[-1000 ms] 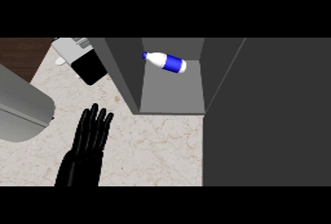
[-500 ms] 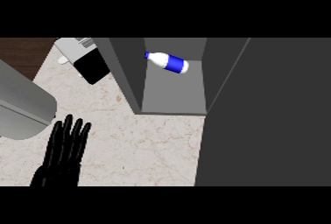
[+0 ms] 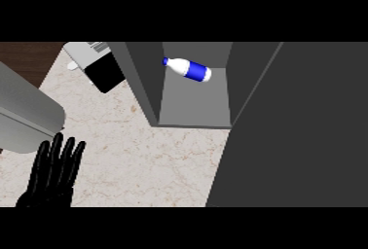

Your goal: Pick up the bottled water, place it into the cabinet and close the cabinet

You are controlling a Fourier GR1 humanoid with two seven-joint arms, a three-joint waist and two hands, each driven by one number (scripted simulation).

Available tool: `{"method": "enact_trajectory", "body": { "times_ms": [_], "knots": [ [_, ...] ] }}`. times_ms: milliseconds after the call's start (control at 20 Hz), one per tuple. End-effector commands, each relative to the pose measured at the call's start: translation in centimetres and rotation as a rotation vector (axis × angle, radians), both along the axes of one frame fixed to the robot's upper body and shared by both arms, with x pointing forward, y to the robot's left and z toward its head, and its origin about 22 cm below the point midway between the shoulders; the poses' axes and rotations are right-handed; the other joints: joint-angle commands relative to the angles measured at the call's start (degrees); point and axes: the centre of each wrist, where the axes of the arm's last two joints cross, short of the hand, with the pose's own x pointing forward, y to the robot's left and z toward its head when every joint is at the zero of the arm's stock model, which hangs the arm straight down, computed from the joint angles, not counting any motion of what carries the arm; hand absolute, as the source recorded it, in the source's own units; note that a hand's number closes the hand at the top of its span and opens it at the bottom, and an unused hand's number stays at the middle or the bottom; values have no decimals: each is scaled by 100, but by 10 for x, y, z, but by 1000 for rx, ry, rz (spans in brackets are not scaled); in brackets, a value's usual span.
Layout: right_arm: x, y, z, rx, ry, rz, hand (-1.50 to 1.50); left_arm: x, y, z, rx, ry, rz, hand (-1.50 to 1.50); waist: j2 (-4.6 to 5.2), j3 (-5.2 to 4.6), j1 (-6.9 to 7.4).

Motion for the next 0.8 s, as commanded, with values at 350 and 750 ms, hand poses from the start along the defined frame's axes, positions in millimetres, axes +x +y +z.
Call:
{"method": "enact_trajectory", "body": {
  "times_ms": [350, 750],
  "knots": [
    [13, 52, 21, -14, -151, 17, 150, -3, 19, 6, -3, 2, 0, -150, 37, -6, 19],
    [24, 55, 22, -14, -159, 48, 150, -5, 29, 10, -4, -22, -26, -150, 86, -16, 211]
  ]
}}
